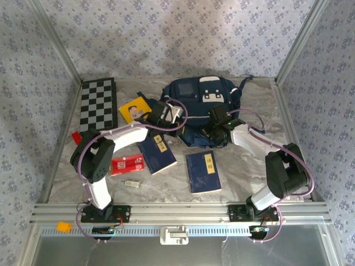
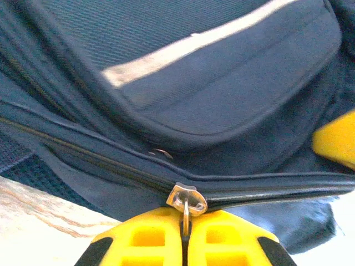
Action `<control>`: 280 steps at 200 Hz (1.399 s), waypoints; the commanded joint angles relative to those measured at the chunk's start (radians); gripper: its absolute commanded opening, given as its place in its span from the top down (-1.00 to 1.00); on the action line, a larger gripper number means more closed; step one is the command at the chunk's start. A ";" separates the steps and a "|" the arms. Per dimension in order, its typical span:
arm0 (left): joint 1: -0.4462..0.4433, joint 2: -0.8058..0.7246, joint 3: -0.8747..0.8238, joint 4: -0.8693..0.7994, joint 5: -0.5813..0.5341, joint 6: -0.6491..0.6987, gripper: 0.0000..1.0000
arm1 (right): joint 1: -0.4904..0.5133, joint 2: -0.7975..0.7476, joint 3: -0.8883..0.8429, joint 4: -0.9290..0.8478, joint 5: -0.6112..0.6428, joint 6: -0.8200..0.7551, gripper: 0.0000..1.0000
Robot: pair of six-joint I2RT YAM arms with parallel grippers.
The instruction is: Pack books, pencil case, and school supplies into a backpack
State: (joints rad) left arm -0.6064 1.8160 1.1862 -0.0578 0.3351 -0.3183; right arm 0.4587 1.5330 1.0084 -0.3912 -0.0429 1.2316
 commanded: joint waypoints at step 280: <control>0.292 -0.393 -0.242 -0.113 -0.130 -0.226 -0.27 | 0.209 0.030 0.253 -0.104 0.116 -0.508 -0.53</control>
State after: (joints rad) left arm -0.3435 1.4853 1.0328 -0.1478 0.2653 -0.4881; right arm 0.6155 1.4570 1.1221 -0.4789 0.0643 0.8825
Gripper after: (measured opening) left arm 0.618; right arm 0.745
